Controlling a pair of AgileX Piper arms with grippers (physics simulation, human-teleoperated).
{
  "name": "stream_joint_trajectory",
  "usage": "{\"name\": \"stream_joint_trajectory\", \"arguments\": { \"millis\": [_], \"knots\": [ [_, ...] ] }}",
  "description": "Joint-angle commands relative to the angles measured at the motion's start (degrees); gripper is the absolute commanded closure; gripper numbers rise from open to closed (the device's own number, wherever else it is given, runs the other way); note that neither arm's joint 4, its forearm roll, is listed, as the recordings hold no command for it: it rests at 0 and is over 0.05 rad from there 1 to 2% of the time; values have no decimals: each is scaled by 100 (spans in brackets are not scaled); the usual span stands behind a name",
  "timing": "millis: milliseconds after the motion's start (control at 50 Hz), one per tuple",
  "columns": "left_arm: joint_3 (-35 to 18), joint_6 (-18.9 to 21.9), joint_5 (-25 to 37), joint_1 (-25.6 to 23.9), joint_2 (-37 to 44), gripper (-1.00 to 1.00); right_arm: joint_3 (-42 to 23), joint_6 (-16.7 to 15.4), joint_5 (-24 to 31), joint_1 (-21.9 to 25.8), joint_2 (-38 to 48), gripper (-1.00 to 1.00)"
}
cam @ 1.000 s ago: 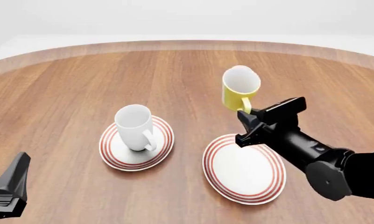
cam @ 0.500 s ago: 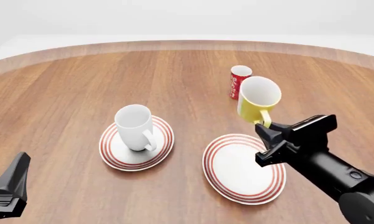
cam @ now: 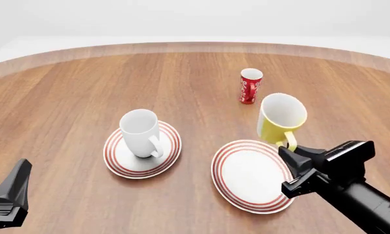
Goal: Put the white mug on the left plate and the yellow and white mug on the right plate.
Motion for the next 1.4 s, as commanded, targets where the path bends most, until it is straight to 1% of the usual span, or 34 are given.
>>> {"name": "stream_joint_trajectory", "arguments": {
  "millis": [20, 100, 260, 440, 500, 580, 680, 700, 760, 820, 940, 1180, 1300, 1400],
  "knots": [
    [0, 0, 0, 0, 0, -100, 294, 75, 200, 53, -463, 100],
    [0, 0, 0, 0, 0, -100, 445, 183, 164, 52, -557, 100],
    [0, 0, 0, 0, 0, -100, 569, 203, 249, 105, -698, 100],
    [0, 0, 0, 0, 0, -100, 809, 301, -181, 199, -329, 100],
    [0, 0, 0, 0, 0, -100, 827, 387, -436, 247, -16, 100],
    [0, 0, 0, 0, 0, -100, 829, 410, -770, 276, 424, 100],
    [0, 0, 0, 0, 0, -100, 826, 450, -989, 330, 753, 100],
    [0, 0, 0, 0, 0, -100, 826, 466, -1158, 347, 979, 100],
    [0, 0, 0, 0, 0, -100, 827, 474, -1384, 381, 1252, 100],
    [0, 0, 0, 0, 0, -100, 828, 502, -1497, 397, 1404, 100],
    [0, 0, 0, 0, 0, -100, 829, 583, -1905, 422, 1917, 100],
    [0, 0, 0, 0, 0, -100, 828, 574, -2271, 459, 2417, 100],
    [0, 0, 0, 0, 0, -100, 828, 609, -2642, 489, 2836, 100],
    [0, 0, 0, 0, 0, -100, 828, 607, -2718, 516, 2947, 100]
  ]
}}
